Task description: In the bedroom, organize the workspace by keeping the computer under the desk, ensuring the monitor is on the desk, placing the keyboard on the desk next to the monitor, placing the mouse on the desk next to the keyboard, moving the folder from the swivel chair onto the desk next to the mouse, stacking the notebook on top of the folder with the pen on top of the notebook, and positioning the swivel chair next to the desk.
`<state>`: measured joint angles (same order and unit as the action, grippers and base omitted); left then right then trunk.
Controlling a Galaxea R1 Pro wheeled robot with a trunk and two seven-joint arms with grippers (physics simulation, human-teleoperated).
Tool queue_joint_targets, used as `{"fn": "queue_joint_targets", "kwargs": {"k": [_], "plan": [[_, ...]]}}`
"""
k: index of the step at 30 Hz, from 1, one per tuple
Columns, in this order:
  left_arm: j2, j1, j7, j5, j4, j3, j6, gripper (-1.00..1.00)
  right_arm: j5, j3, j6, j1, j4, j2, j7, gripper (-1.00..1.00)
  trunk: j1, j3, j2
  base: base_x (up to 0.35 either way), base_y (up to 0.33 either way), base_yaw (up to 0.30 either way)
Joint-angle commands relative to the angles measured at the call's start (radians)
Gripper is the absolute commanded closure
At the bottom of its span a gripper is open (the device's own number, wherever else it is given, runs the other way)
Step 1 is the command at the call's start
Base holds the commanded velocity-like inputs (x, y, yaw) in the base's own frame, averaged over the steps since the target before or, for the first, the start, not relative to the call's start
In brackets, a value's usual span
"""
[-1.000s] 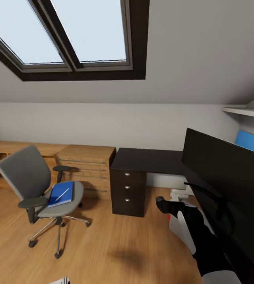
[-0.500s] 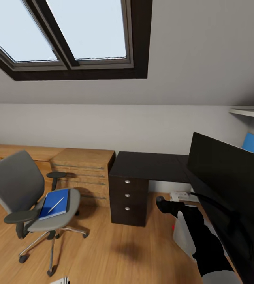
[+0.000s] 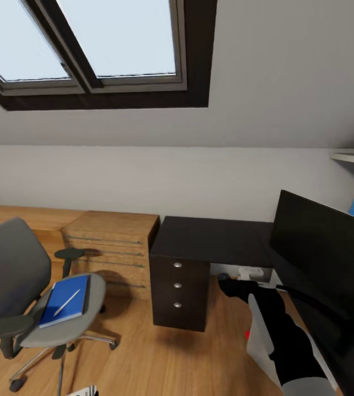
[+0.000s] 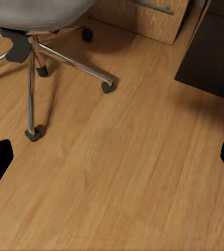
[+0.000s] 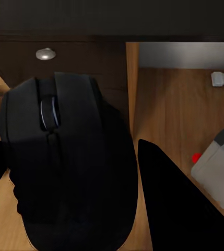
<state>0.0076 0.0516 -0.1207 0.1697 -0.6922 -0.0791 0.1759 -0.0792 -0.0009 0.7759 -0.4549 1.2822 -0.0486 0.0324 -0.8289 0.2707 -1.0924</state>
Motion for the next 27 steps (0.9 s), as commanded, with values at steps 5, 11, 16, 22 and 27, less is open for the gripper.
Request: {"fn": "queue_joint_targets", "kwargs": {"k": [5, 11, 16, 22, 27], "plan": [[0.000, 0.001, -0.003, 0.009, -0.074, 0.004, -0.067, -1.00, -0.011, -0.001, 0.003, -0.001, 0.003, 0.001, 0.006, 1.00, -0.001, 0.001, -0.001, 0.327, 0.000, 0.000], [-0.004, 0.001, -0.002, 0.014, -0.477, 0.004, -0.568, -1.00, -0.011, -0.001, 0.003, -0.001, 0.002, 0.000, 0.006, 1.00, -0.001, 0.001, -0.001, 0.327, 0.000, 0.000], [-0.014, 0.004, -0.002, 0.033, -0.746, 0.005, -0.801, -1.00, -0.012, -0.001, 0.003, -0.001, 0.000, -0.002, 0.006, 1.00, -0.001, 0.001, -0.001, 0.327, 0.000, 0.000], [-0.015, 0.089, -0.002, 0.159, -0.801, -0.064, -0.929, -1.00, -0.013, 0.001, 0.003, -0.001, -0.005, -0.003, 0.006, 1.00, -0.001, 0.001, -0.001, 0.327, 0.000, 0.000], [-0.003, 0.096, -0.001, 0.180, -0.774, -0.094, -0.934, -1.00, -0.012, 0.000, 0.003, -0.001, -0.007, -0.002, 0.004, 1.00, -0.001, 0.001, -0.001, 0.327, 0.000, 0.000]]}}
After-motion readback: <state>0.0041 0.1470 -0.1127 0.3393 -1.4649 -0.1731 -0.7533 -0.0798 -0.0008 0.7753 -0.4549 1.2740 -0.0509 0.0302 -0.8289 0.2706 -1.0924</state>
